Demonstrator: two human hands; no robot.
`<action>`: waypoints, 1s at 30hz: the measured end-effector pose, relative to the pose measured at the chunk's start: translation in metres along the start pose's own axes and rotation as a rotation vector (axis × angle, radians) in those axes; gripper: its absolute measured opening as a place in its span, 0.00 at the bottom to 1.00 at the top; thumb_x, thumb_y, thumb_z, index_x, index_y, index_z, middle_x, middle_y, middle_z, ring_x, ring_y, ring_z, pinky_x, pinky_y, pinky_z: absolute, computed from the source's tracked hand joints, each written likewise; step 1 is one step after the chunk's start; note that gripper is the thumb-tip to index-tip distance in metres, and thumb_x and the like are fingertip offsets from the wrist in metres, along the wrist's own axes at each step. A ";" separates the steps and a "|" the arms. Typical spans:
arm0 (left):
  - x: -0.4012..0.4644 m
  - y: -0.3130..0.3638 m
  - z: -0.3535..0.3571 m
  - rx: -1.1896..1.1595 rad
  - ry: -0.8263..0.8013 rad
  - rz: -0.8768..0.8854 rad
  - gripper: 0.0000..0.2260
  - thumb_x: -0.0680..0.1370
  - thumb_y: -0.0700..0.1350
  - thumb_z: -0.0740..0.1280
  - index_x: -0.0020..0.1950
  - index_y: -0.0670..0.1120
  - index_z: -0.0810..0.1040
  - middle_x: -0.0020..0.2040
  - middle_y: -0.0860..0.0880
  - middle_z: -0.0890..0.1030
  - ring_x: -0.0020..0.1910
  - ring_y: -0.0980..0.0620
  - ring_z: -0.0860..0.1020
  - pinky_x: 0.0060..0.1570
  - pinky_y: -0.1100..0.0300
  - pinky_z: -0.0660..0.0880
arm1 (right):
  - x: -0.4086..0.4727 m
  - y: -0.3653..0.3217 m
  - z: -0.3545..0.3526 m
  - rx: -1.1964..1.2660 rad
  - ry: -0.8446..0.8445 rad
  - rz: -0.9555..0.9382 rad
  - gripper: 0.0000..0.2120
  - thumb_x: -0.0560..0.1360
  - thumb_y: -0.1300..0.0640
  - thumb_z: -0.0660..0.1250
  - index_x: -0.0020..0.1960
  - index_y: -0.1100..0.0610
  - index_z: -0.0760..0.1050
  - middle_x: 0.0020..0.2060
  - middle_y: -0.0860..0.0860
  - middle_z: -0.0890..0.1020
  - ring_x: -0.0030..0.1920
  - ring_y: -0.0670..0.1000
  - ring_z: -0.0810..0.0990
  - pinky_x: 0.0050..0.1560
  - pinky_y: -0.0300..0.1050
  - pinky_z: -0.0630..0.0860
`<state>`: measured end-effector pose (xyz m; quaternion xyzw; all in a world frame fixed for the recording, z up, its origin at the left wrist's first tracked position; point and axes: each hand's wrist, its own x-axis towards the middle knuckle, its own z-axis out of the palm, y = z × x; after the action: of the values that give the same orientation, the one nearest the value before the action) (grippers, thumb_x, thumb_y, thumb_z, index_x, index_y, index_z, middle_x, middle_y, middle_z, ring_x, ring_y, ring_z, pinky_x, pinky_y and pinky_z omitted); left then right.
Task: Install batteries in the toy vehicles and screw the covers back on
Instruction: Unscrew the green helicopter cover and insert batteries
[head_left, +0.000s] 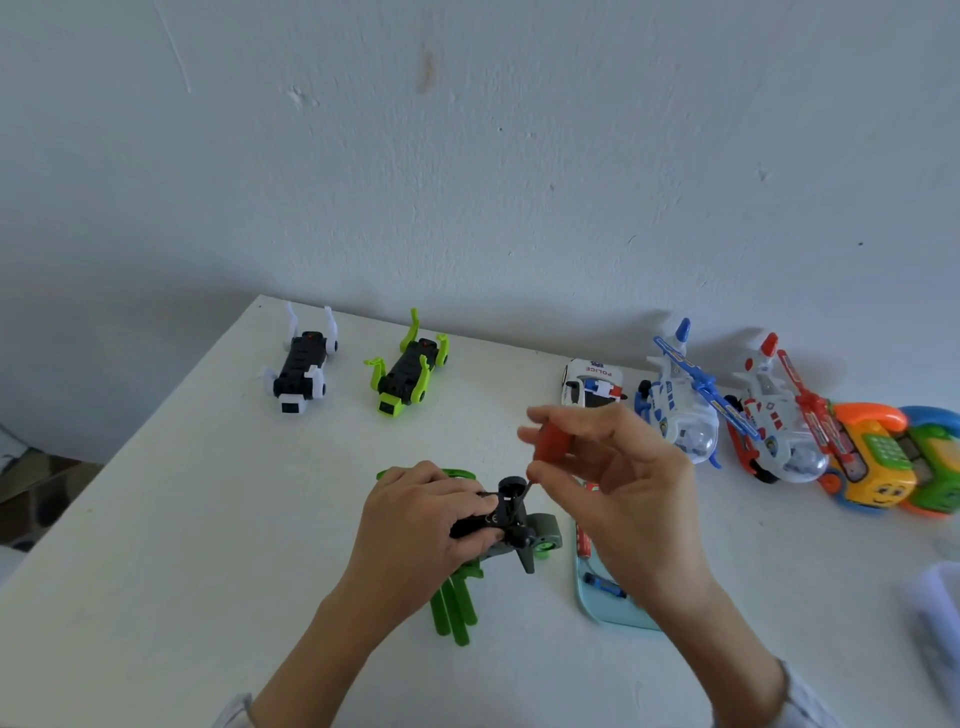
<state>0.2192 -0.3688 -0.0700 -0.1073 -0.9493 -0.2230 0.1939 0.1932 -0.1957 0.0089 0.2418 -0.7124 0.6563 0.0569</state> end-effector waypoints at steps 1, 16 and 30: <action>0.000 0.000 0.000 -0.002 0.001 0.002 0.15 0.68 0.60 0.64 0.44 0.55 0.85 0.42 0.60 0.84 0.38 0.57 0.78 0.38 0.61 0.69 | 0.000 -0.001 0.001 -0.045 -0.005 -0.043 0.21 0.66 0.73 0.73 0.49 0.49 0.80 0.47 0.48 0.84 0.49 0.50 0.84 0.49 0.47 0.81; 0.000 -0.001 0.000 -0.008 0.007 0.002 0.16 0.69 0.61 0.63 0.45 0.55 0.85 0.43 0.60 0.84 0.39 0.57 0.78 0.39 0.61 0.68 | 0.005 -0.001 -0.002 -0.115 -0.009 -0.062 0.22 0.66 0.71 0.74 0.51 0.48 0.80 0.45 0.48 0.83 0.47 0.50 0.84 0.47 0.45 0.81; -0.001 -0.002 0.002 -0.037 0.004 0.017 0.15 0.70 0.61 0.64 0.46 0.55 0.85 0.44 0.61 0.84 0.39 0.58 0.77 0.40 0.62 0.69 | 0.005 0.005 -0.003 -0.182 -0.025 -0.120 0.21 0.72 0.63 0.70 0.61 0.46 0.76 0.50 0.51 0.83 0.49 0.47 0.83 0.50 0.39 0.80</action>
<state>0.2192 -0.3699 -0.0725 -0.1182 -0.9437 -0.2389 0.1958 0.1858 -0.1939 0.0064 0.2859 -0.7541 0.5812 0.1090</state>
